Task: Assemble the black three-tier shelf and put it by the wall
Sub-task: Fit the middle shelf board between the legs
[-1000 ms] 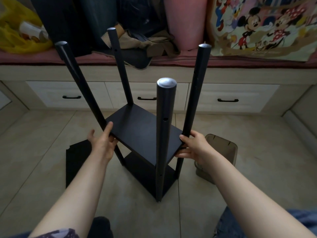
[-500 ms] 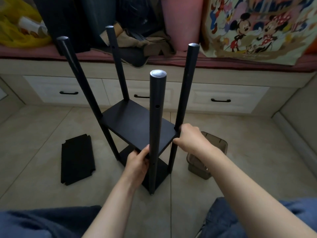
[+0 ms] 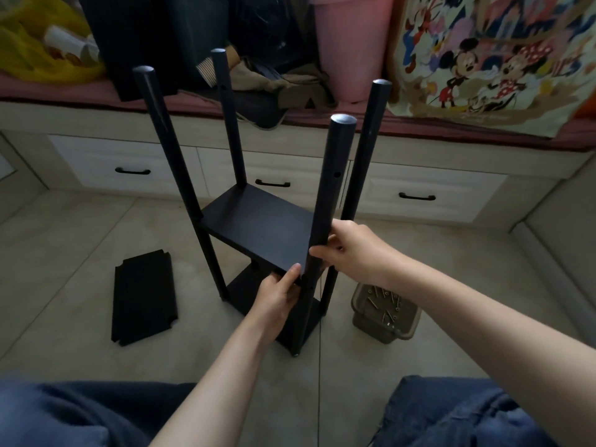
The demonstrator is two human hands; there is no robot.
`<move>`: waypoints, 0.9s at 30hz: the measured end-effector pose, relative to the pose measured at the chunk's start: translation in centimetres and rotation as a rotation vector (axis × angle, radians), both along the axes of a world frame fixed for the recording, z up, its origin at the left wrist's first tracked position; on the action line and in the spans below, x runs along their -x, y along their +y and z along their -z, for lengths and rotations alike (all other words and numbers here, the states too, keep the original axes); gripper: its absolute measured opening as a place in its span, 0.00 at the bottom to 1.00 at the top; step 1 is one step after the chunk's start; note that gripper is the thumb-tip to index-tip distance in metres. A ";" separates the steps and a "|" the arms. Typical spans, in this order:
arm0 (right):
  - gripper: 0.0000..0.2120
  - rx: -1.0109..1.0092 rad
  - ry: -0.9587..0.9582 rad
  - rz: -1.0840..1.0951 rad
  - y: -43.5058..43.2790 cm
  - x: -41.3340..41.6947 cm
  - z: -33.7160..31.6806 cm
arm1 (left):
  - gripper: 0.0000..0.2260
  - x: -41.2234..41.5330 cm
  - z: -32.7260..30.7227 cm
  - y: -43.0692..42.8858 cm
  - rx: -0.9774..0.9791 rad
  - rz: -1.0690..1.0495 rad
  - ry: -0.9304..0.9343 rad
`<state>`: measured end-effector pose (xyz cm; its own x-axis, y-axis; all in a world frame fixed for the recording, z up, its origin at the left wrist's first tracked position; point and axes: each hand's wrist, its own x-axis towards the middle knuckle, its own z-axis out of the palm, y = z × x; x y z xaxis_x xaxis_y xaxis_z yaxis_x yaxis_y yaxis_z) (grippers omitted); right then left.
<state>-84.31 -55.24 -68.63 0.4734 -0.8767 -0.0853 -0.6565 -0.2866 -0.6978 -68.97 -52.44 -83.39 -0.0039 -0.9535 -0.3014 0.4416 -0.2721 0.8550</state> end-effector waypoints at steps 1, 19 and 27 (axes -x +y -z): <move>0.09 0.011 -0.010 0.004 -0.3 -0.1 0.1 | 0.21 -0.1 0.0 -0.1 0.005 0.012 -0.007; 0.10 -0.025 -0.147 0.033 -4.2 1.1 -1.3 | 0.26 0.5 0.3 -2.4 0.135 0.081 -0.231; 0.08 -0.128 -0.176 0.042 -6.9 5.9 -0.9 | 0.25 2.7 0.0 -3.7 0.133 0.039 -0.290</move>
<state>-90.20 -62.19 -67.78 0.4539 -0.8834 -0.1164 -0.5306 -0.1630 -0.8318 -71.63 -56.17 -83.38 0.0270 -0.9854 -0.1680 0.1660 -0.1613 0.9728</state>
